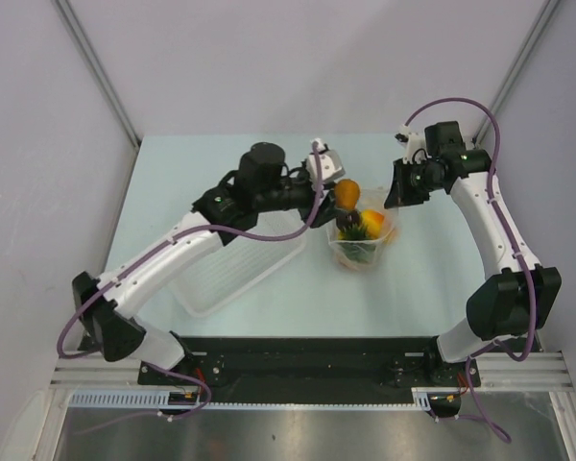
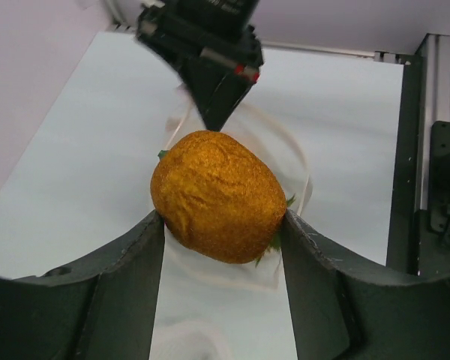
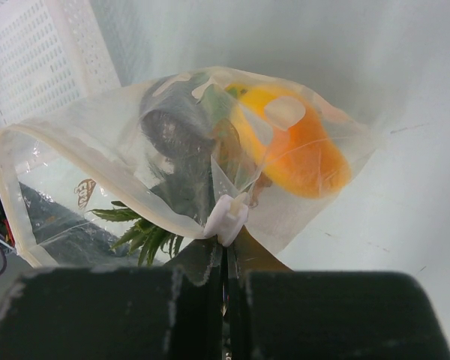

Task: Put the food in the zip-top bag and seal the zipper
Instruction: Place the fake fruit in the zipper food storage bag.

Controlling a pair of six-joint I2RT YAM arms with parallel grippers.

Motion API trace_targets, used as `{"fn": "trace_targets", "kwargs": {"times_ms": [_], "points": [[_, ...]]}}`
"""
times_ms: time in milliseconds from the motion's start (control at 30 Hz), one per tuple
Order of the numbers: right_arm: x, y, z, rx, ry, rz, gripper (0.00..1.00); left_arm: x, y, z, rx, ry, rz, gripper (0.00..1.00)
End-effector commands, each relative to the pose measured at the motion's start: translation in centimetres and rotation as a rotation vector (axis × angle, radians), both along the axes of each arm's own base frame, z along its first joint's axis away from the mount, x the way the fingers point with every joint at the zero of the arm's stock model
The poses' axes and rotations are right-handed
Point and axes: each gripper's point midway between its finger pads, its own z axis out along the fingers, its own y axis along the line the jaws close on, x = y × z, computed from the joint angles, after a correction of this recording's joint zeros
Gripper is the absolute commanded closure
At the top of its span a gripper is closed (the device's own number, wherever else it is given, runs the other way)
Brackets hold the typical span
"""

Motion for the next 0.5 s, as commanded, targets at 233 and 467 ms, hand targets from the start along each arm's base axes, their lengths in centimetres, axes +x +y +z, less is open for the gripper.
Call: {"fn": "trace_targets", "kwargs": {"times_ms": [233, 467], "points": [[-1.0, 0.0, 2.9, 0.051, -0.058, -0.005, 1.0, 3.1, -8.5, -2.9, 0.07, 0.007, -0.029, 0.21], [-1.7, -0.1, 3.0, 0.052, -0.061, -0.004, 1.0, 1.3, -7.0, -0.8, 0.037, -0.004, -0.06, 0.0]]}}
